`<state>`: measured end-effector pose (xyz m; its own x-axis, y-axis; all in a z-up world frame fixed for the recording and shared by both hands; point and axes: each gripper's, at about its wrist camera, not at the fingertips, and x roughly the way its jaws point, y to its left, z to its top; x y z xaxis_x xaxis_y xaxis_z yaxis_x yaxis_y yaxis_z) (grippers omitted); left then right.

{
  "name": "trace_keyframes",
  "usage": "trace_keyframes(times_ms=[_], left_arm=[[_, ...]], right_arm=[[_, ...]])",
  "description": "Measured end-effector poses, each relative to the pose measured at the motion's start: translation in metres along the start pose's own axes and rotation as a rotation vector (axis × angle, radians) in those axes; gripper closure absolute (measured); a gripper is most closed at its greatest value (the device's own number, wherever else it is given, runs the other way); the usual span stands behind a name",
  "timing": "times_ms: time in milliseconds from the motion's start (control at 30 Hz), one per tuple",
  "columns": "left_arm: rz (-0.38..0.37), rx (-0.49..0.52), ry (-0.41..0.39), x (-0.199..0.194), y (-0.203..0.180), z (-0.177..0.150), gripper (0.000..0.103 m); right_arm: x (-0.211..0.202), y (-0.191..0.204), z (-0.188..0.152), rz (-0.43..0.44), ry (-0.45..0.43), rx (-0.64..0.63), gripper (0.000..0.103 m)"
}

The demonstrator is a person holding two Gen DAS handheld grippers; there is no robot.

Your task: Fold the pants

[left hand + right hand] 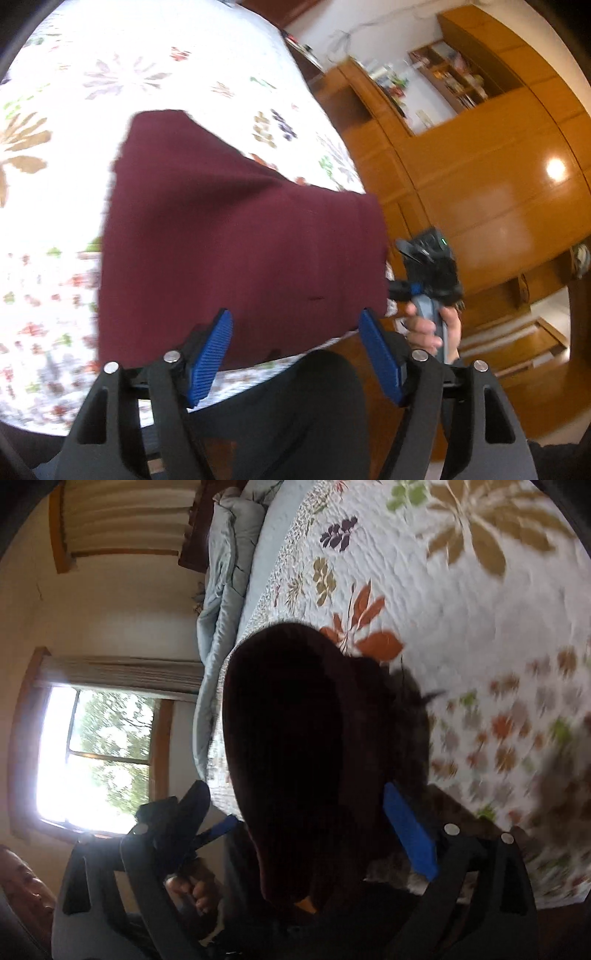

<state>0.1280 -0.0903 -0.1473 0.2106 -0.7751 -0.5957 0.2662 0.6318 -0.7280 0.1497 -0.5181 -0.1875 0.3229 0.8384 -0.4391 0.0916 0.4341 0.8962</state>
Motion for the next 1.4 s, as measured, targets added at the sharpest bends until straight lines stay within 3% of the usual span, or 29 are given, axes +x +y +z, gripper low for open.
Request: trace_keyframes(times_ms=[233,433,500,533,600,633,733,800,867,900,967,1033,1100,1200,1400], left_arm=[[0.049,-0.064,-0.011,-0.01,0.034,-0.002,0.032],[0.033,-0.075,-0.022,-0.003,0.041,0.002,0.032],[0.03,-0.08,-0.03,-0.007,0.045,0.0,0.032],[0.027,-0.085,-0.037,-0.012,0.05,0.0,0.032],[0.027,-0.096,-0.051,-0.013,0.052,0.0,0.032],[0.03,-0.103,-0.059,-0.014,0.054,0.0,0.032],[0.034,-0.129,-0.068,-0.016,0.061,0.001,0.032],[0.032,-0.146,-0.071,-0.018,0.066,0.002,0.032],[0.041,-0.148,-0.078,-0.018,0.069,0.002,0.032],[0.042,-0.147,-0.078,-0.018,0.07,0.004,0.032],[0.04,-0.158,-0.078,-0.017,0.074,0.004,0.032],[0.039,-0.159,-0.072,-0.015,0.074,0.004,0.032],[0.037,-0.148,-0.07,-0.014,0.072,0.005,0.032],[0.034,-0.128,-0.078,-0.017,0.066,0.011,0.032],[0.011,-0.107,-0.127,-0.025,0.057,0.028,0.032]], right_arm=[[0.017,0.013,-0.015,0.039,0.02,-0.017,0.005],[0.042,0.023,-0.009,-0.082,0.059,-0.053,0.009],[0.044,0.028,-0.006,-0.107,0.051,-0.08,0.052],[0.046,0.031,-0.004,-0.117,0.064,-0.086,0.083],[0.05,0.042,0.001,-0.148,0.064,-0.104,0.083],[0.055,0.059,0.007,-0.199,0.062,-0.158,0.084],[0.066,0.118,0.015,-0.233,0.037,-0.307,0.085],[0.072,0.174,0.006,-0.212,0.021,-0.481,0.085],[0.072,0.191,-0.005,-0.213,0.014,-0.565,0.085],[0.069,0.184,-0.01,-0.231,0.011,-0.58,0.085],[0.061,0.142,-0.008,-0.263,0.008,-0.481,0.084],[0.051,0.064,0.002,-0.335,0.007,-0.248,0.083],[0.038,0.026,-0.002,-0.326,-0.028,-0.15,0.083],[0.025,0.026,-0.007,-0.243,-0.06,-0.126,0.082],[0.041,0.034,-0.004,-0.288,-0.017,-0.162,0.079]])
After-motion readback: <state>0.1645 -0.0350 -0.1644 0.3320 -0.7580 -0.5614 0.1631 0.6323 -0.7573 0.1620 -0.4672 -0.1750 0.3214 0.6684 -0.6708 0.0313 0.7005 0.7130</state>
